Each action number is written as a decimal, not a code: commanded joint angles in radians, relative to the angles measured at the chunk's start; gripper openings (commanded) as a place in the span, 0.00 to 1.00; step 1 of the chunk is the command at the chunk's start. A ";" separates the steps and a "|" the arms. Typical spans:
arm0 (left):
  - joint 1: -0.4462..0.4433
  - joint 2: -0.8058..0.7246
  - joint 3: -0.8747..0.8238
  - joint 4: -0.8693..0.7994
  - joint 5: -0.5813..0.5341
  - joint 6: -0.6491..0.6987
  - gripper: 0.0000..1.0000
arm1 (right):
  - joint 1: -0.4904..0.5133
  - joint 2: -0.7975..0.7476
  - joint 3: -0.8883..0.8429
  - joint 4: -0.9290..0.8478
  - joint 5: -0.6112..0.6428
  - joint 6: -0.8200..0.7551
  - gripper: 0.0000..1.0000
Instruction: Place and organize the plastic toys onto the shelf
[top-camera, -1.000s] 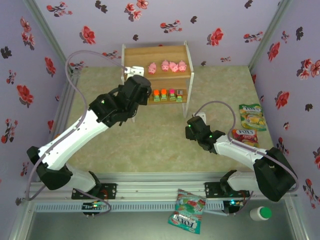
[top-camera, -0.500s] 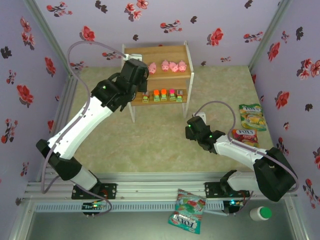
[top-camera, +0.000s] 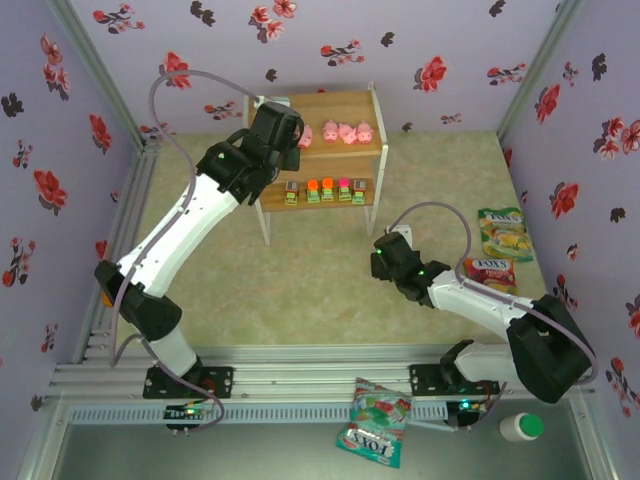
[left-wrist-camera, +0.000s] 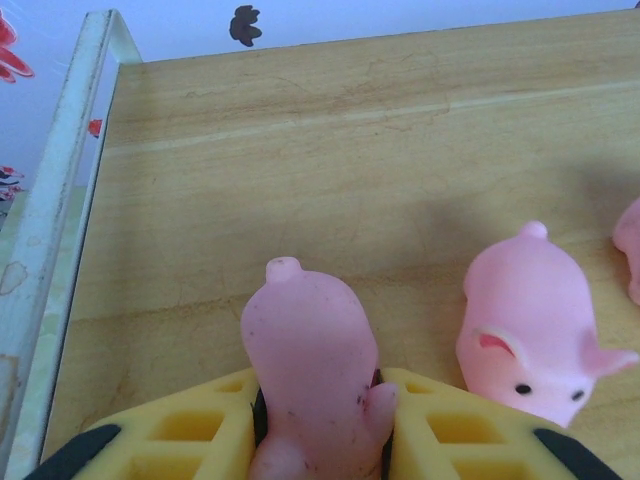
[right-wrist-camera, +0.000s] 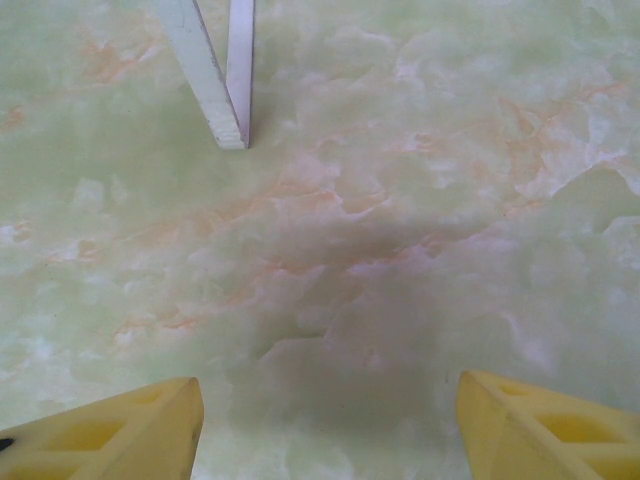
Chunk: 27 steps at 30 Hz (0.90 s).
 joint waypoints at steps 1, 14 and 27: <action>0.014 0.016 0.045 -0.016 0.015 0.027 0.33 | -0.005 -0.016 0.026 -0.005 0.015 0.017 0.69; 0.034 0.037 0.072 -0.038 0.037 0.024 0.38 | -0.005 -0.005 0.028 -0.003 0.016 0.016 0.69; 0.035 0.037 0.074 -0.044 0.049 0.021 0.43 | -0.005 -0.002 0.029 -0.003 0.016 0.015 0.69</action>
